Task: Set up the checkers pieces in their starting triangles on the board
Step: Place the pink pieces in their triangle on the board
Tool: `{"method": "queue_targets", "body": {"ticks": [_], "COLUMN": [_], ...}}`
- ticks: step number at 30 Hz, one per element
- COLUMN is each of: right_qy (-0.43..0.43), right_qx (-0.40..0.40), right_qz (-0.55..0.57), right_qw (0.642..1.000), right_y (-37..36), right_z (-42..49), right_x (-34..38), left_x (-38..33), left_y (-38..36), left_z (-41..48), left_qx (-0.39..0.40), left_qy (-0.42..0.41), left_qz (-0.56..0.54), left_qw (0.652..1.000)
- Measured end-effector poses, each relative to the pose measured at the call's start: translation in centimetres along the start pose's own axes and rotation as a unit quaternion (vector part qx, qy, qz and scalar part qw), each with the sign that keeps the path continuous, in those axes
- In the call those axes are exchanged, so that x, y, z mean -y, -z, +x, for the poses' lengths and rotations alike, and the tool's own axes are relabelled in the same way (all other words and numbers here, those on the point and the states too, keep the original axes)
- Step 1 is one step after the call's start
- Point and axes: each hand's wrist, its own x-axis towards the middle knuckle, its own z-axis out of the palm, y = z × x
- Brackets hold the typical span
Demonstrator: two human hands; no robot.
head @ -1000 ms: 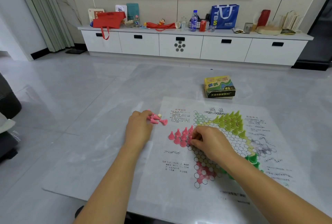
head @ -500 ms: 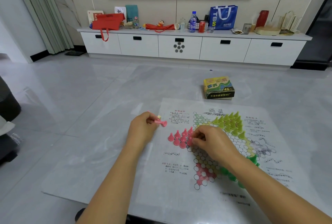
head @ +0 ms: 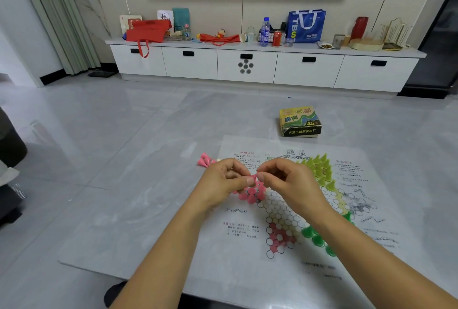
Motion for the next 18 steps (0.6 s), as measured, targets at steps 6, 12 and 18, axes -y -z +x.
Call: {"method": "queue_targets", "body": {"ticks": [6, 12, 18], "right_qy": [0.009, 0.002, -0.002], "right_qx": [0.004, 0.061, 0.082], "right_qz": [-0.047, -0.155, -0.213], "right_qw": [0.999, 0.986, 0.974], "right_y": [0.0, 0.3, 0.0], "right_z": [-0.3, -0.9, -1.1], "right_x": [-0.5, -1.4, -1.8], "left_x": [0.6, 0.8, 1.8], "left_y": [-0.1, 1.6, 2.8], "left_z": [0.1, 0.6, 1.3], "left_qx": [0.027, -0.095, -0.171], "left_qy": [0.012, 0.018, 0.021], "left_qz": [0.032, 0.018, 0.024], "left_qw": [0.999, 0.995, 0.985]}}
